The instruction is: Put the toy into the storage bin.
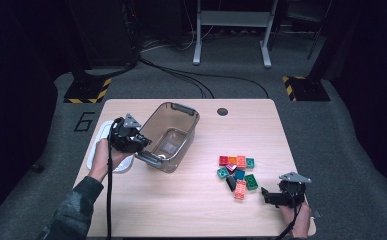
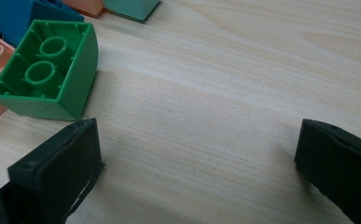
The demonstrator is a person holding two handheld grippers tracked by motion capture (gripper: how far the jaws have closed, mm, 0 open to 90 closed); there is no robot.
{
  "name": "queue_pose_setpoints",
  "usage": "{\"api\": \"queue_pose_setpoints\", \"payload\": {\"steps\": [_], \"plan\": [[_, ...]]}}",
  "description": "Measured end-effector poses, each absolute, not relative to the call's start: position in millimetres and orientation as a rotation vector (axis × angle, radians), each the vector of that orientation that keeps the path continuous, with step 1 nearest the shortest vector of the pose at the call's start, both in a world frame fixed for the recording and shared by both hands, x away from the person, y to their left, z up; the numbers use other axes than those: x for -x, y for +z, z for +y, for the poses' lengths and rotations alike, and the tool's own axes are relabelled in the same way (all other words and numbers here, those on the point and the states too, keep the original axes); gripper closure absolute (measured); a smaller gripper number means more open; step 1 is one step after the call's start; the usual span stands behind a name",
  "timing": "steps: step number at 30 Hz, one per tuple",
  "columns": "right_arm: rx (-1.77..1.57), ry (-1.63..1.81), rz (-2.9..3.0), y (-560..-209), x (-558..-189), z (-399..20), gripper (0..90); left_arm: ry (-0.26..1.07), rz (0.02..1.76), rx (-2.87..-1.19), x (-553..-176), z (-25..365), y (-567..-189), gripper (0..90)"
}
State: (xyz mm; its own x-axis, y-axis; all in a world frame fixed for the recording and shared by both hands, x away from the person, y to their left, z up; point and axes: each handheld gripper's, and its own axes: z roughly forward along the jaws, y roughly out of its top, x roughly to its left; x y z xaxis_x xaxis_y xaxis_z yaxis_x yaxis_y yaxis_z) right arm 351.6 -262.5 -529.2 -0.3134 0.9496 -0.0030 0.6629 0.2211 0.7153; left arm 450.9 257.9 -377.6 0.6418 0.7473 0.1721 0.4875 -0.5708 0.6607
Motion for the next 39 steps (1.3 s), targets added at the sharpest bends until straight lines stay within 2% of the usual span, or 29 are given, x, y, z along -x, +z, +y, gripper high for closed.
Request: {"api": "queue_pose_setpoints", "payload": {"steps": [12, 15, 16, 17, 25, 39], "plan": [[-1.485, 0.864, 2.058, -529.3, -351.6, -262.6, 0.0, 0.621, 0.957, -2.316, -448.6, 257.3, -375.4, 45.8], [-1.485, 0.864, 2.058, -529.2, -351.6, -262.6, 0.0, 0.613, 0.97, -2.316, -448.2, 259.4, -375.0, 38.0], [-1.485, 0.864, 2.058, -529.2, -351.6, -262.6, 0.0, 0.605, 0.982, -2.302, -447.5, 260.3, -375.4, 38.0], [-1.486, 0.863, 2.058, -529.2, -351.7, -262.7, 0.0, 0.603, 0.979, -2.295, -447.4, 261.4, -375.4, 33.4], [-1.486, 0.863, 2.057, -529.2, -351.6, -262.6, 0.0, 0.6, 0.972, -2.232, -437.6, 270.2, -368.4, 20.2], [-1.486, 0.863, 2.057, -529.2, -351.7, -262.6, 0.0, 0.644, 0.999, -2.129, -392.8, 295.0, -377.0, 7.5]]}}
